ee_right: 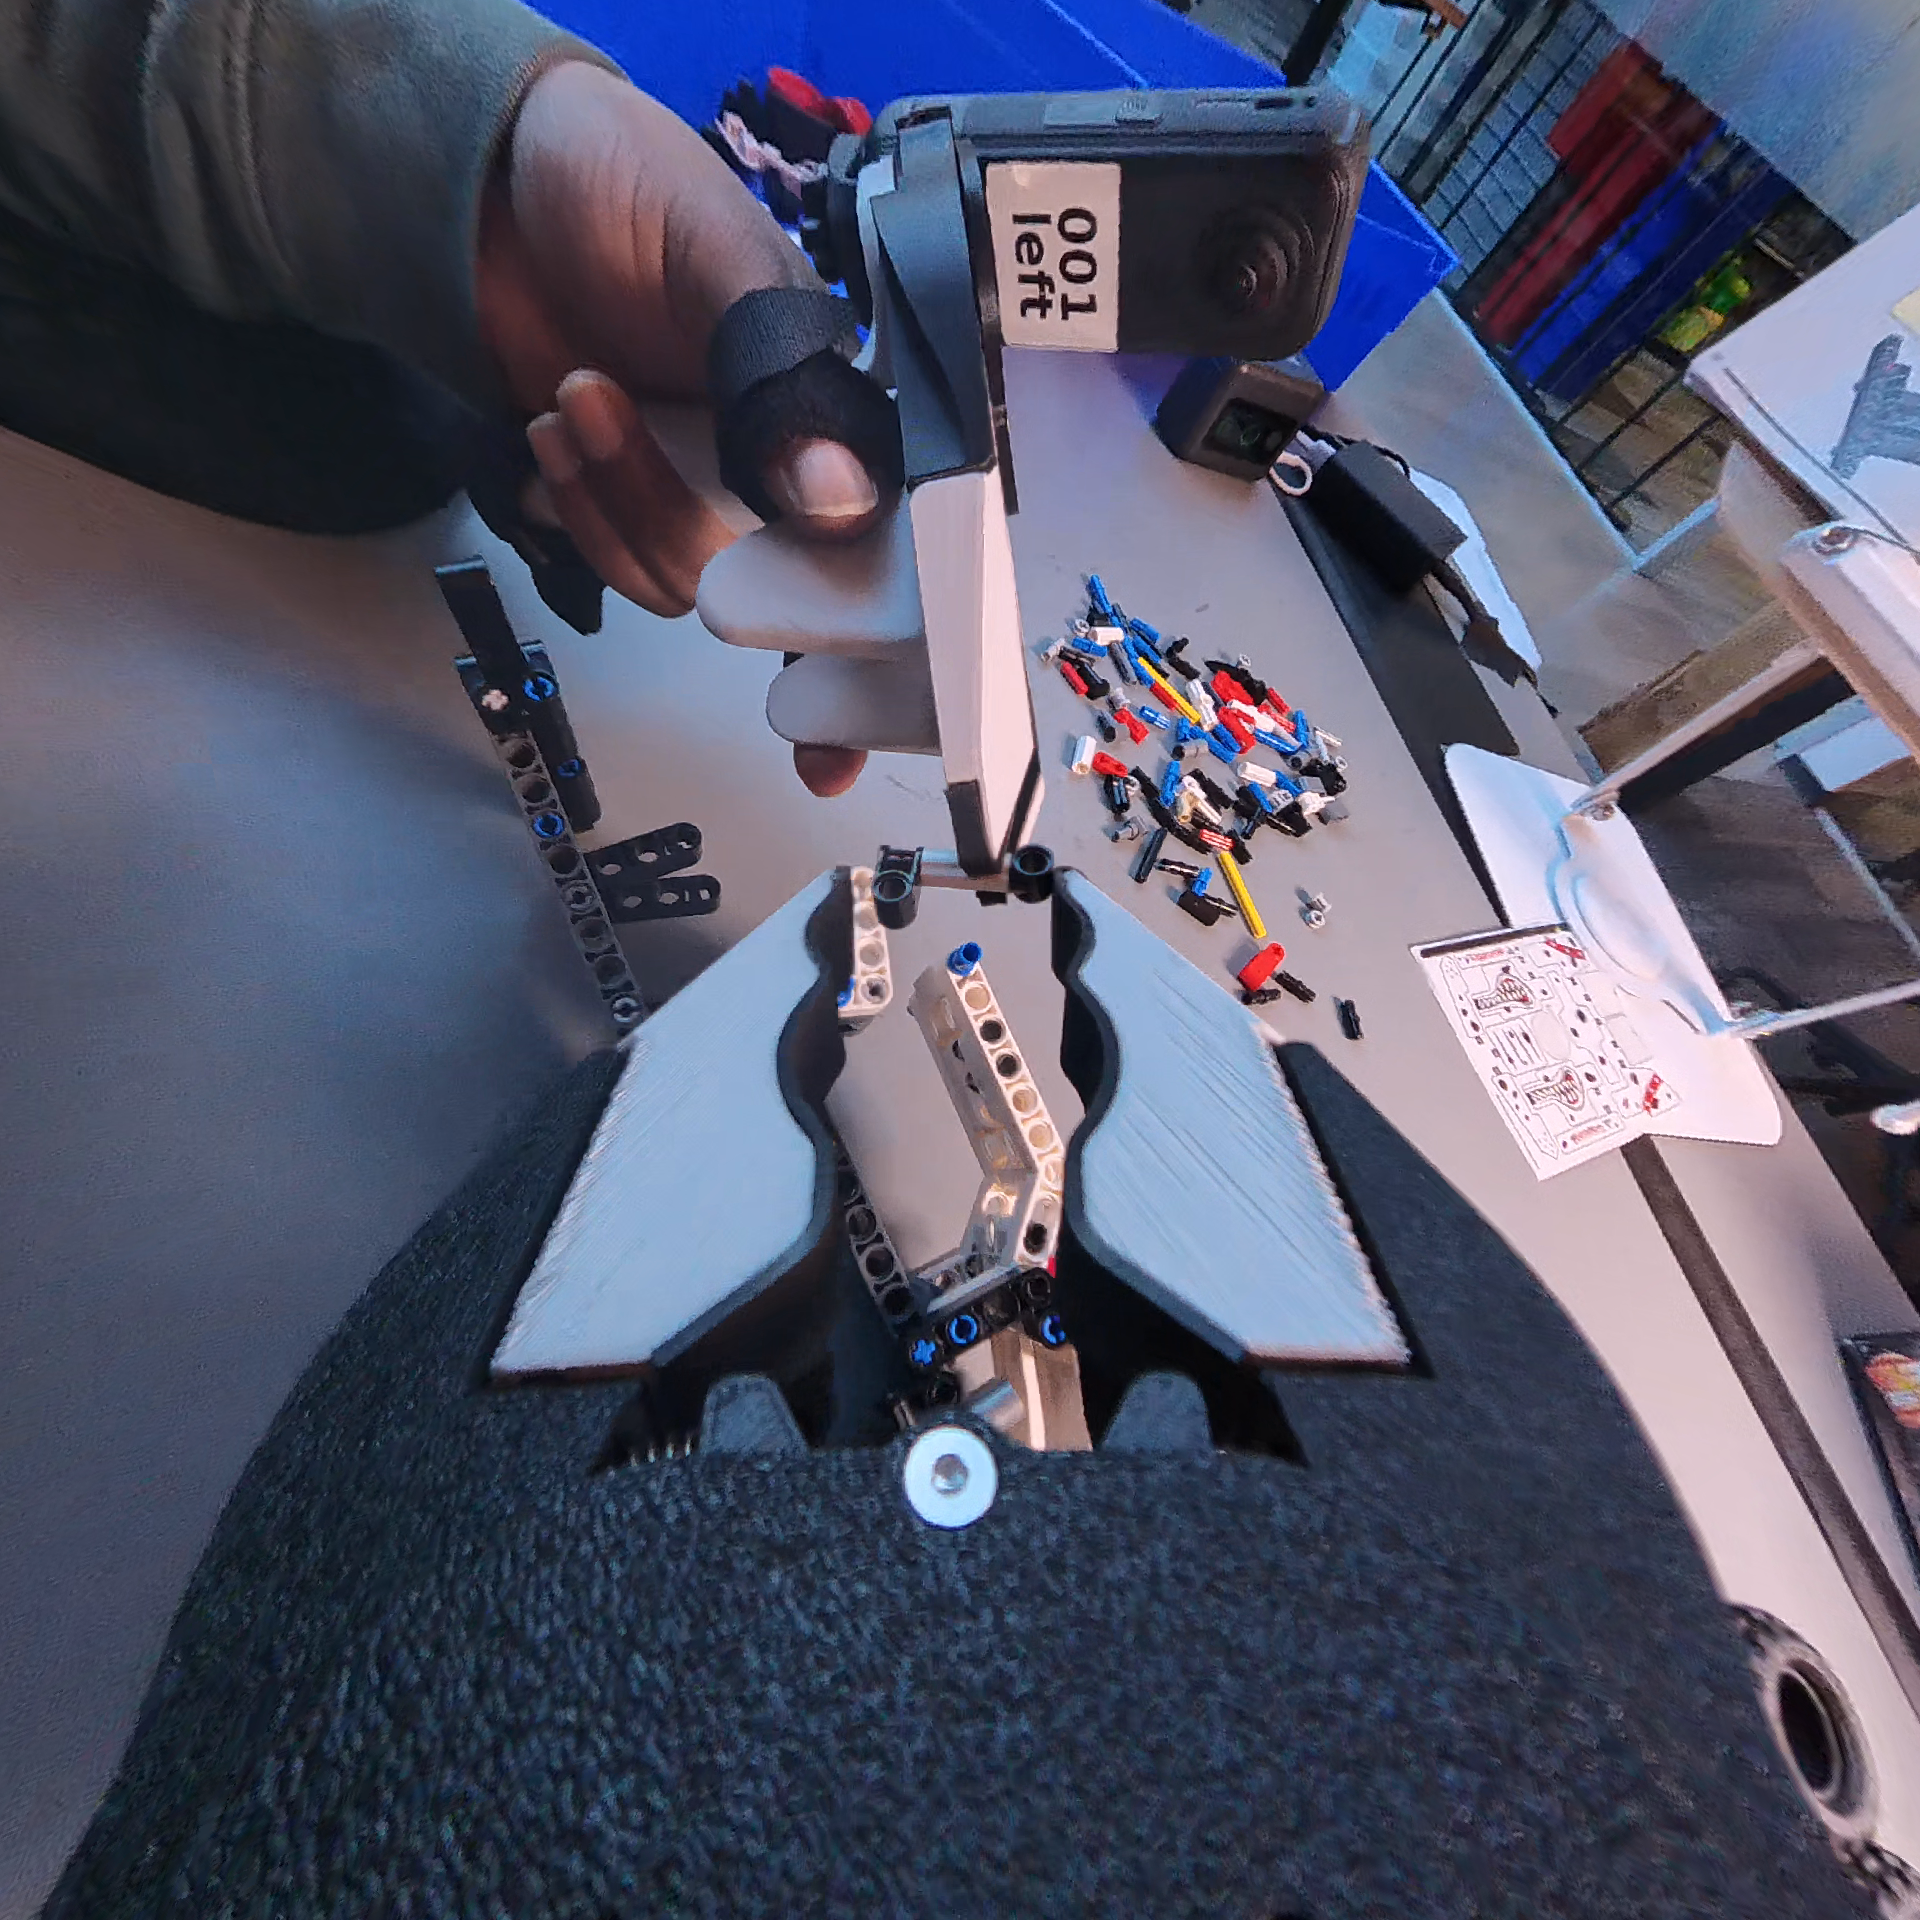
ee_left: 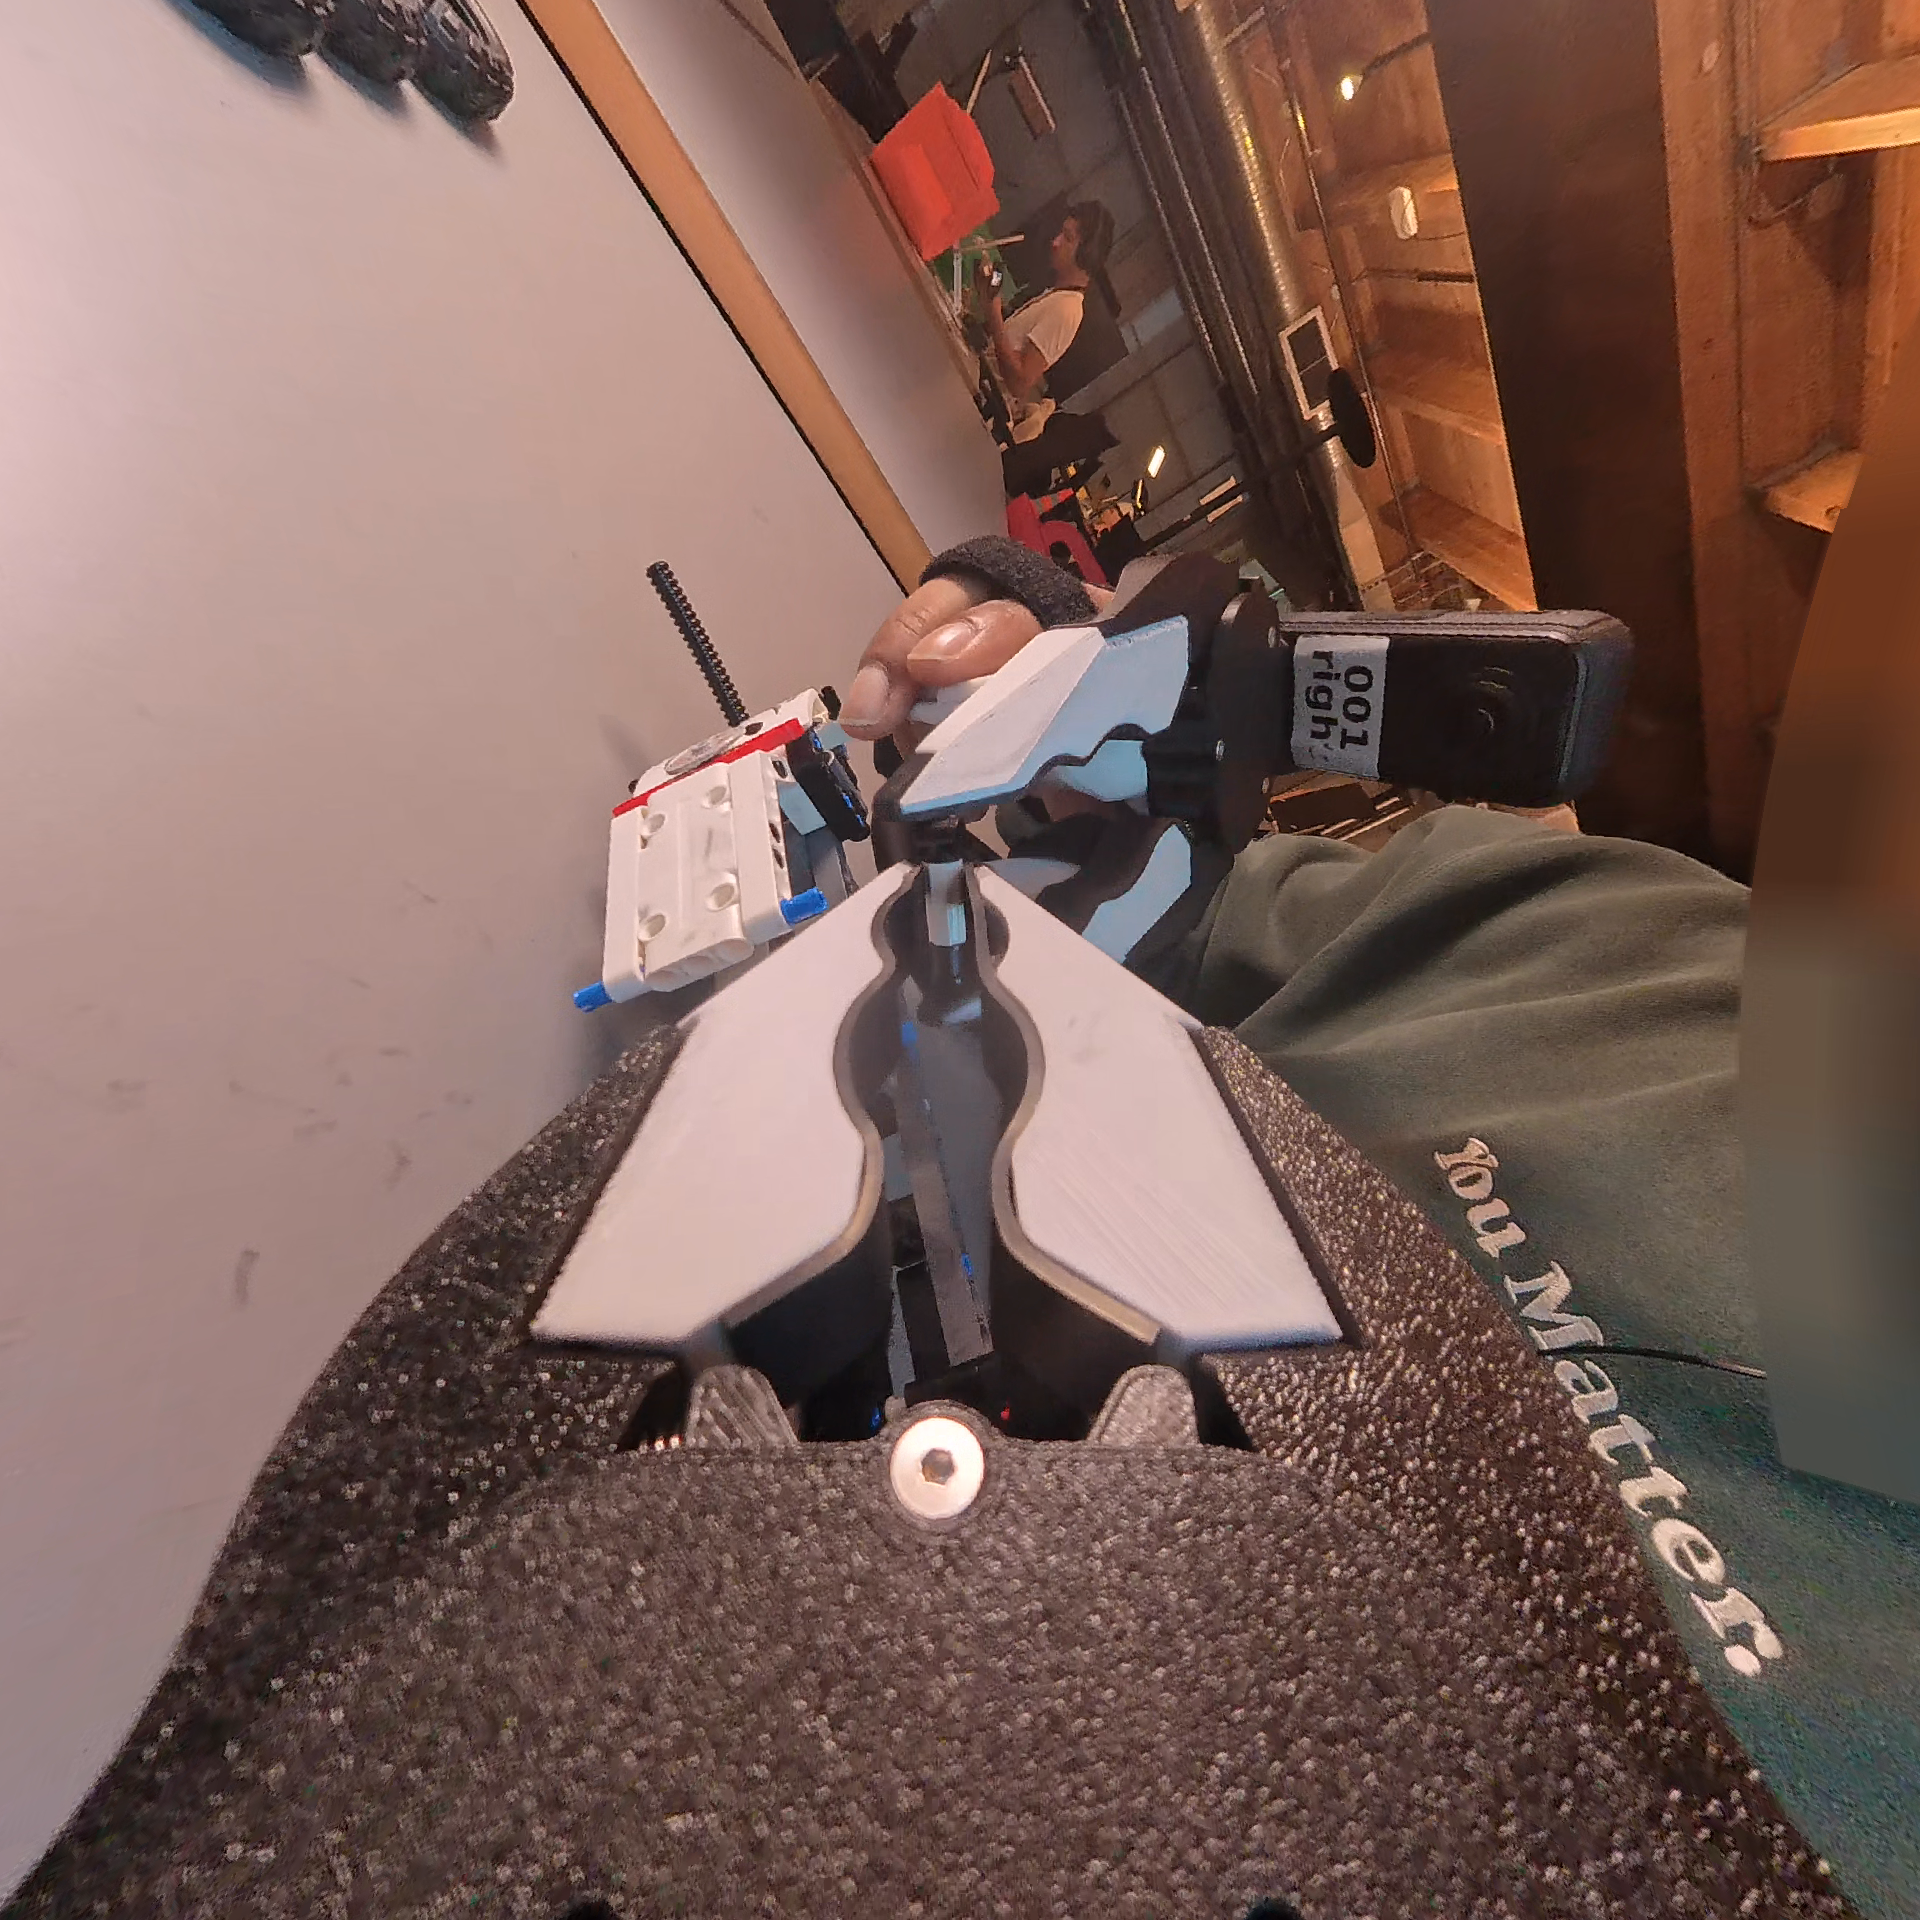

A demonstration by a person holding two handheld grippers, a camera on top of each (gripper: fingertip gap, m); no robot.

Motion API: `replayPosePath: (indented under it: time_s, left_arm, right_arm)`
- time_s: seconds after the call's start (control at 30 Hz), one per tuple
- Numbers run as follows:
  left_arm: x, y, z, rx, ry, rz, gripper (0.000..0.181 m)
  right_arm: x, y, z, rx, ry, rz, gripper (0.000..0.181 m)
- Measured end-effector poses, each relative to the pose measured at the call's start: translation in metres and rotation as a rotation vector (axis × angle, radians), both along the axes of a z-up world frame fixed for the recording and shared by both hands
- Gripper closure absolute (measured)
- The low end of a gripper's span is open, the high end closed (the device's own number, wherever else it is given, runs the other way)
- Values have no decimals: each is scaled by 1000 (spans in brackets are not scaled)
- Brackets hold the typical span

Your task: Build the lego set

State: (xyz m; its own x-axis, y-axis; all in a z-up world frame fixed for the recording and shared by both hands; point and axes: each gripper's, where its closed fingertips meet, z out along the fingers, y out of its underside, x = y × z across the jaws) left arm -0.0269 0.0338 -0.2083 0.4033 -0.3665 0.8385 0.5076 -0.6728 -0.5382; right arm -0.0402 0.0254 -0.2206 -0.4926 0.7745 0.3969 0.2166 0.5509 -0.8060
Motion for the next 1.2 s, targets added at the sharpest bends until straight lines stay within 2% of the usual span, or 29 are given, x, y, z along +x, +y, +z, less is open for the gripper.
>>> replayPosePath:
  time_s: [0.17,0.3,0.47,0.7,0.83,1.03,1.2]
  left_arm:
    - [1,0,-1,-11,-20,-2,174]
    - [3,-4,1,-11,-56,-34,173]
    - [8,-6,-2,-5,-16,-56,174]
    - [3,-1,-10,-43,4,-10,174]
    - [3,0,-12,-55,7,3,174]
    - [2,0,-10,-53,-4,6,174]
    - [-14,-1,-4,6,73,37,156]
  right_arm:
    - [0,2,0,24,9,3,148]
    - [3,-1,2,-42,12,28,148]
    - [8,-4,-1,-95,-15,55,148]
    - [7,0,-5,-37,-29,15,144]
    - [5,4,-7,20,-39,-12,148]
    - [5,3,-5,0,-28,-8,149]
    - [9,6,-7,-72,-71,-8,150]
